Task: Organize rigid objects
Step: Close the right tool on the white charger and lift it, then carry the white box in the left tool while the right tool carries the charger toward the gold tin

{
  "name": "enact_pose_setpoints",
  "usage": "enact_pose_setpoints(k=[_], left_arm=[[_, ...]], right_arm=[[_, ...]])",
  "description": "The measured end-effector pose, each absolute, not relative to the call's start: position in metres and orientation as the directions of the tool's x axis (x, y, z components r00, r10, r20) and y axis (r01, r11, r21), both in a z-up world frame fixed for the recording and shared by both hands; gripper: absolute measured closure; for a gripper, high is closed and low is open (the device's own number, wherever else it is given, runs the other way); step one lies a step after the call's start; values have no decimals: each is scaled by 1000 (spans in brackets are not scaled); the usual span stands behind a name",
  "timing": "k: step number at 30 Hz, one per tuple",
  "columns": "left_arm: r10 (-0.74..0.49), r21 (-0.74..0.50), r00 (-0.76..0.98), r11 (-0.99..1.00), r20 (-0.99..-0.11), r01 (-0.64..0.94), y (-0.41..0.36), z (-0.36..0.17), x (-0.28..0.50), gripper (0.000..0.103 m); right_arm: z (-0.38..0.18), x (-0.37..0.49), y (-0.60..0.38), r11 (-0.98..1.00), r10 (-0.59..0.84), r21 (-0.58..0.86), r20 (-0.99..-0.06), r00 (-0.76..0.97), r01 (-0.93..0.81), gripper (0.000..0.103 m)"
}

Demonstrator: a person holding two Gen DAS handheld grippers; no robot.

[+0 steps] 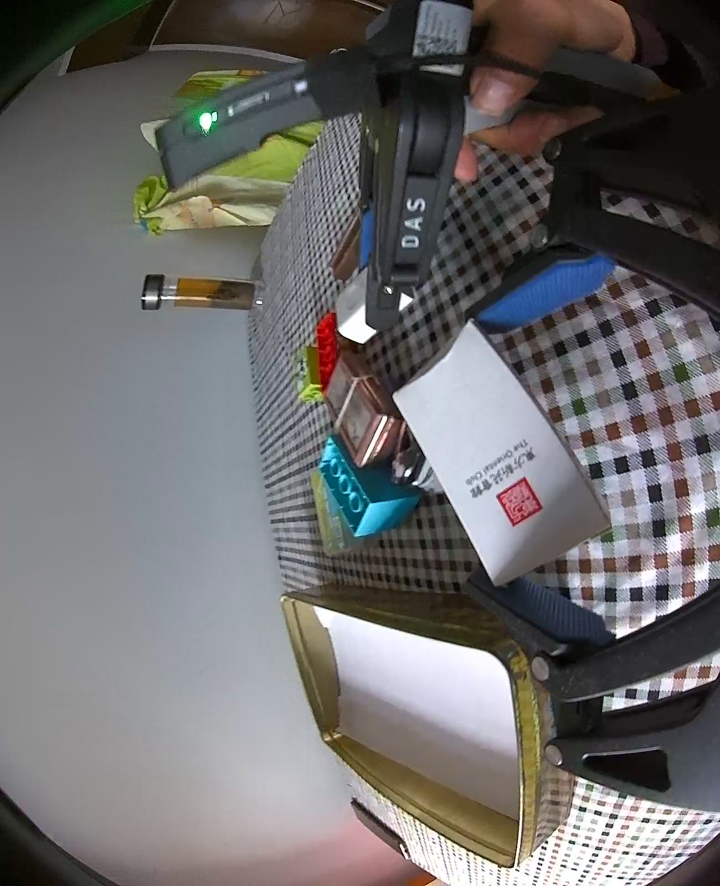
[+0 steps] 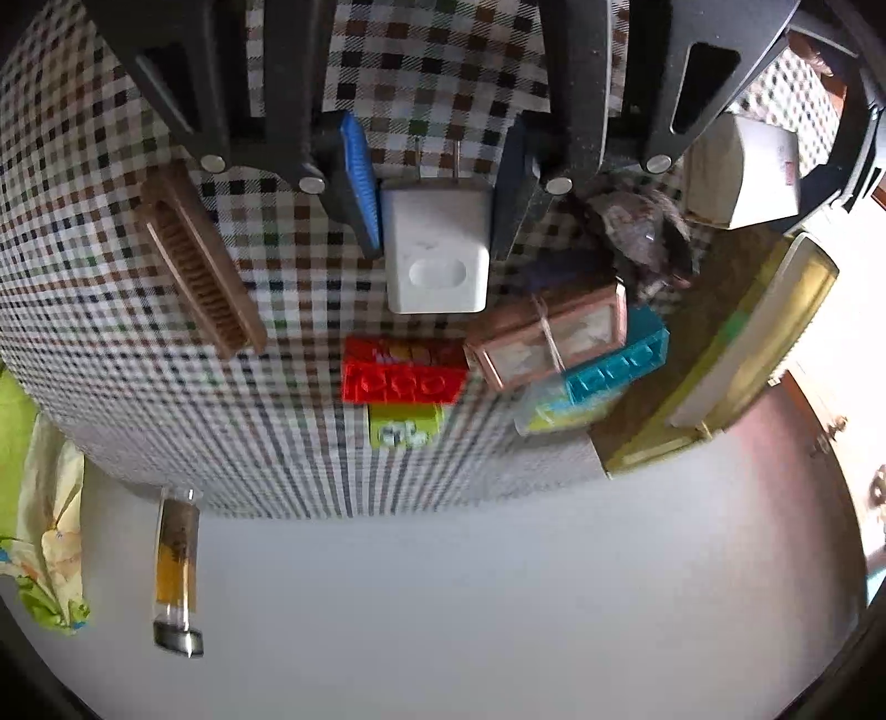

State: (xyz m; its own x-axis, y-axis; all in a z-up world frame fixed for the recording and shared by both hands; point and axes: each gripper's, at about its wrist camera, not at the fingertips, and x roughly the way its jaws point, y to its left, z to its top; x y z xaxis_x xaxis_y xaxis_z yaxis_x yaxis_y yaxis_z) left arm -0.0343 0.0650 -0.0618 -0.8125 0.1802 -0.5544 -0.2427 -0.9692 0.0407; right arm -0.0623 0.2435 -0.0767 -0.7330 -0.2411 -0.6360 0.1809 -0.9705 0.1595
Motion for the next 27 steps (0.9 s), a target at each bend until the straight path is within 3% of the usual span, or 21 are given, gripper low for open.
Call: enact_pose_setpoints(k=[13,27], left_arm=[[204,55,-863,-965,-462,-257,53,-54,-19,15],[148,67,-922,-981,-359,-184,33,-44,-13,15]], right_arm=[[-51,-23,258,-957,-276,201,-400,-874,210,62],[-43,-11,238,-960,-267,177,-330,-905,218,62]])
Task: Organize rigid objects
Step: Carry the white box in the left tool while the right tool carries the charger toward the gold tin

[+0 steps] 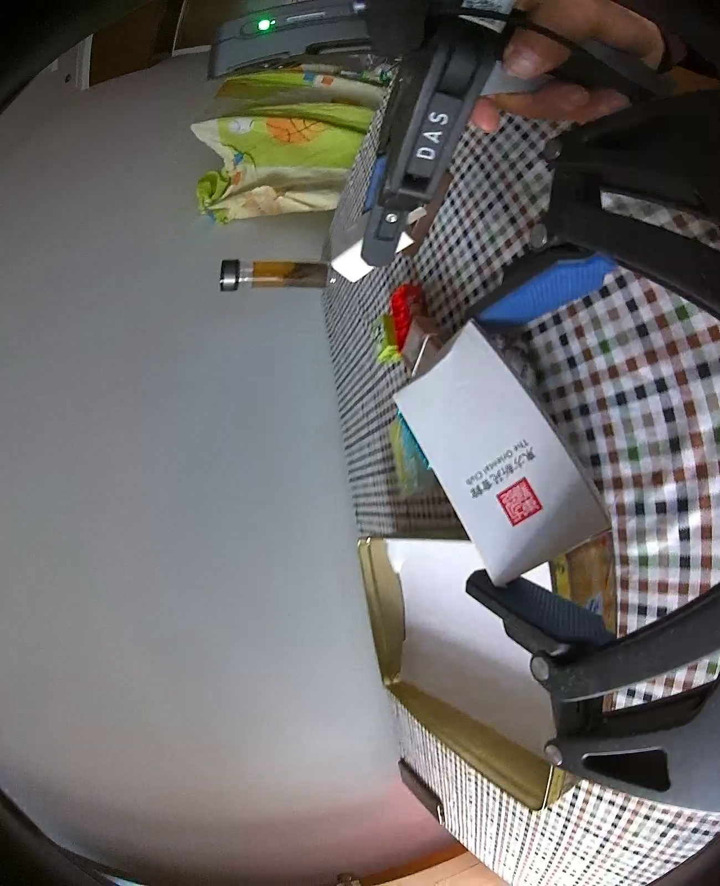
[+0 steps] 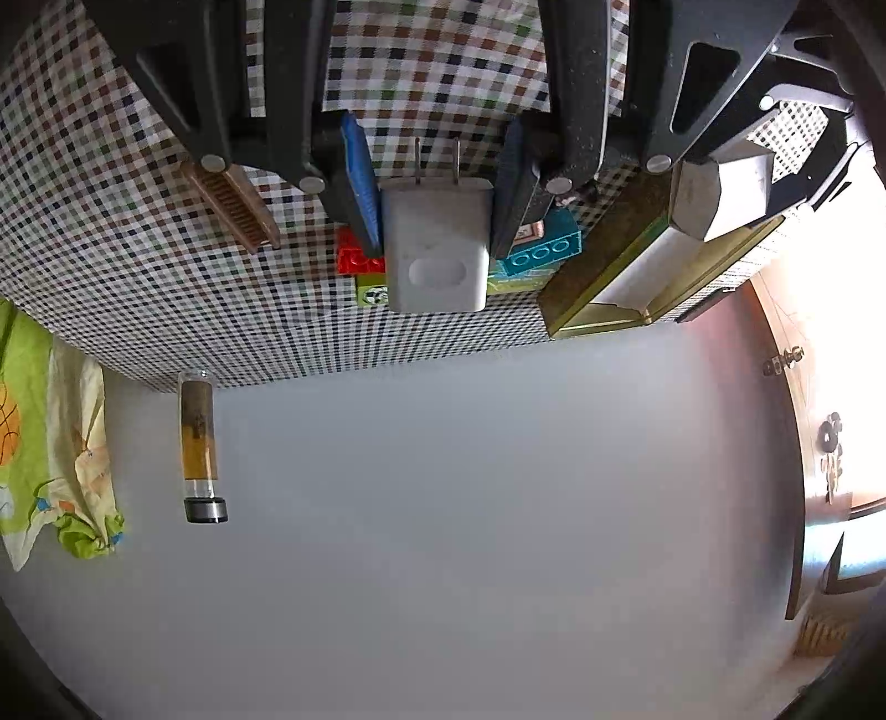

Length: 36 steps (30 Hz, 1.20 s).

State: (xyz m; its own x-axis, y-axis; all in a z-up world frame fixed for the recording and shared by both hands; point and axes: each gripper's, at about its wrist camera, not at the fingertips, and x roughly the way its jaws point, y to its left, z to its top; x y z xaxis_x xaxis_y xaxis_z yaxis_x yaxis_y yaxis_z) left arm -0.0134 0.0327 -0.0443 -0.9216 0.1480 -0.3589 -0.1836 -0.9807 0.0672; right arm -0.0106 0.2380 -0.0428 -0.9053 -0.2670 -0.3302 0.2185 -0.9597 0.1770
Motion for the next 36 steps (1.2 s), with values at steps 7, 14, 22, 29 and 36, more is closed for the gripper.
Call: enact_pose_setpoints(k=[7,14,22,29,36], left_arm=[[100,69,-941,-989,-323,-129,18,-39,-13,15],[52,70,-954,-995,-294,-76,-2,-38,-11,15],[23,29,-956,-999,-293,-33,-27,-36,-13,15],[-2,6,-956,-1000,-292,0,-42,-34,-16,15],[1,-38,-950,-999,-313,11,-57,-36,-19,15]], right_arm=[[-42,-9,220,-955,-288,164,-319,-903,246,62],[-46,-10,203,-948,-314,152,-322,-893,279,62],[-48,-8,187,-941,-337,148,-320,-886,304,62],[-48,-7,174,-935,-352,150,-323,-878,320,62],[-48,-5,160,-929,-370,136,-323,-871,344,62]])
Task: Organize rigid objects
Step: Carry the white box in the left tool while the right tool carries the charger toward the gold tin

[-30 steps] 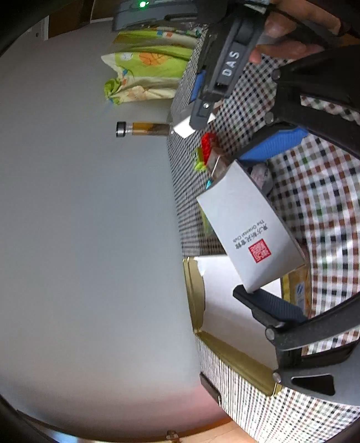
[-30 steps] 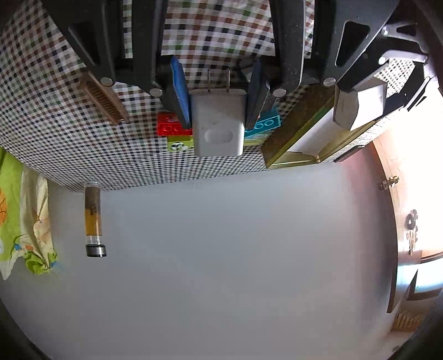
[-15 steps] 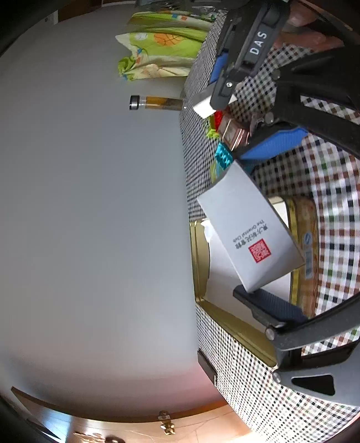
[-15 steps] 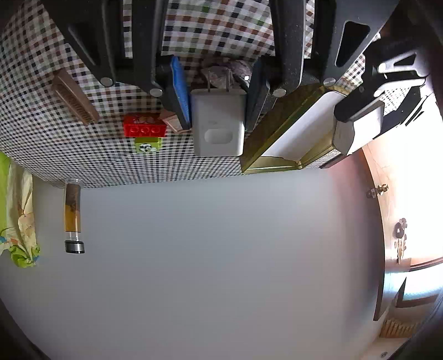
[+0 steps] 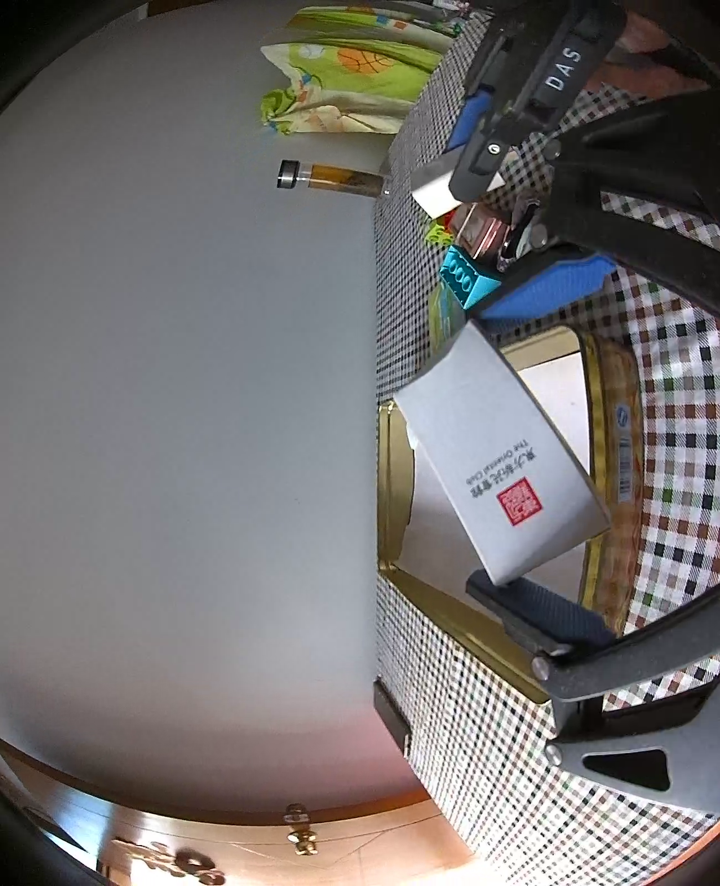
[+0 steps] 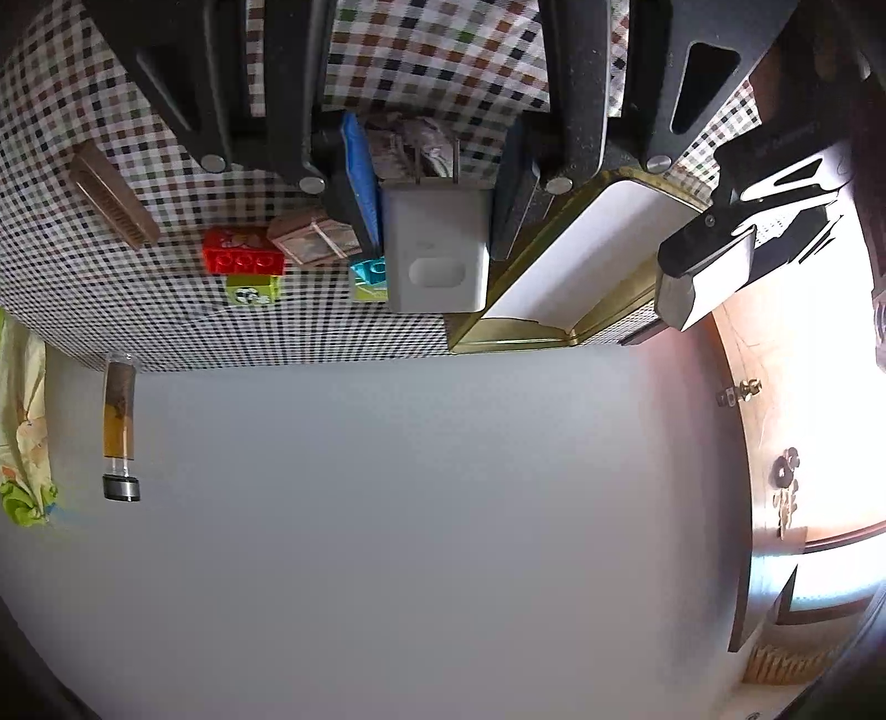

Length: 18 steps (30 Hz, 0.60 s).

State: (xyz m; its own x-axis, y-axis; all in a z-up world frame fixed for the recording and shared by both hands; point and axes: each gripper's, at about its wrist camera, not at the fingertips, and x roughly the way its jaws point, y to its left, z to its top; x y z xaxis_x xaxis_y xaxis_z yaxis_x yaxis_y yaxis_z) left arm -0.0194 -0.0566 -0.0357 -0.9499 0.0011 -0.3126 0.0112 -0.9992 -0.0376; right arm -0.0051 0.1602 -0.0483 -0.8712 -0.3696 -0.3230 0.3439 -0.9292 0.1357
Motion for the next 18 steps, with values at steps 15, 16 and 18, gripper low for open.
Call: enact_pose_setpoints(k=[15,16,18], left_arm=[[-46,-60,-947,-996,-318,68,-85,-37,-20,15],[-47,-62,-947,-996,-318,70,-87,-37,-20,15],[-52,-62,-946,-995,-319,75,-89,-37,-19,15]], right_arm=[[-48,-1,129,-908,-419,117,-328,-847,403,62],[-48,-1,127,-906,-422,115,-329,-845,408,62],[-48,-1,122,-902,-429,112,-332,-840,416,62]])
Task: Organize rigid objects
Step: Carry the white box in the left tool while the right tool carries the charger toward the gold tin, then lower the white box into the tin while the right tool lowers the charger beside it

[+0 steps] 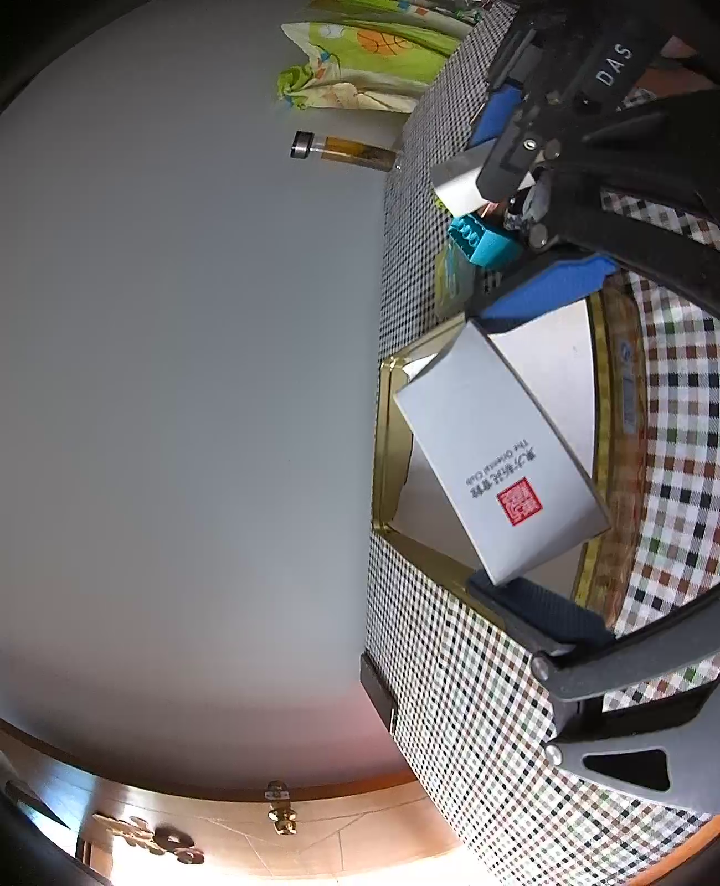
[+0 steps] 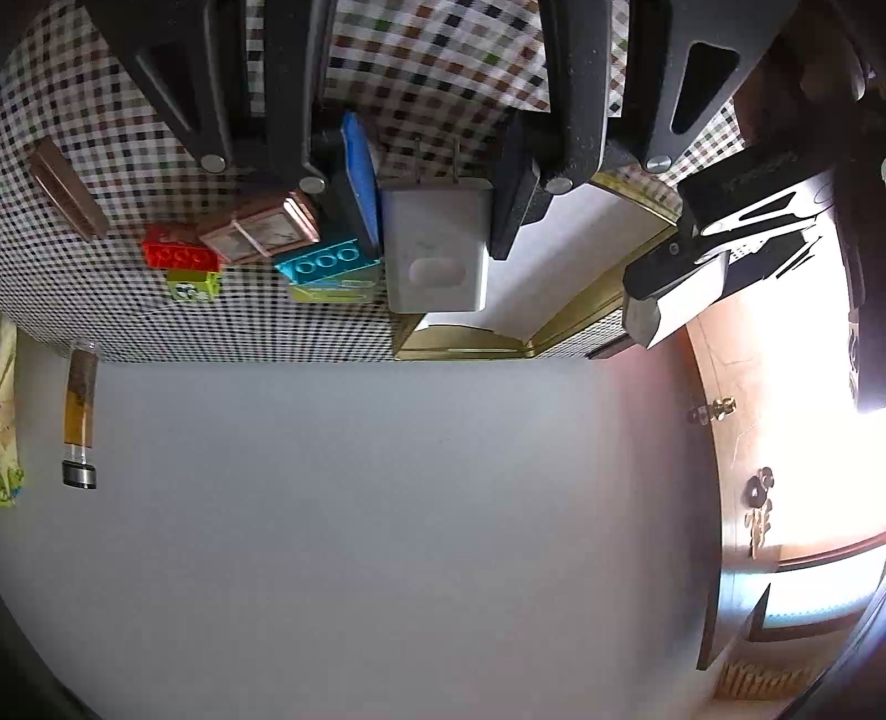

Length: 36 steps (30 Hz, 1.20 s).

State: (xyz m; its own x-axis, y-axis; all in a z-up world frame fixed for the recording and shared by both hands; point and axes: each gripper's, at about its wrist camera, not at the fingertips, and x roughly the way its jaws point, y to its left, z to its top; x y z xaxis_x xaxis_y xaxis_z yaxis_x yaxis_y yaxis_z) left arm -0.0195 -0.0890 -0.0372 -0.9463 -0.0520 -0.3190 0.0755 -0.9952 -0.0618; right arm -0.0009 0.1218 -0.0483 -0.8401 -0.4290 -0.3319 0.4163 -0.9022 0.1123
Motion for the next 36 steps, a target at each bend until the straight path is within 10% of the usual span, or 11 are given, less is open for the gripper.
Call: enact_pose_setpoints(k=[36], left_arm=[[-81,-82,-937,-990,-340,115,-126,-38,-24,15]], right_arm=[[-49,6,79,-852,-509,77,-348,-787,517,62]])
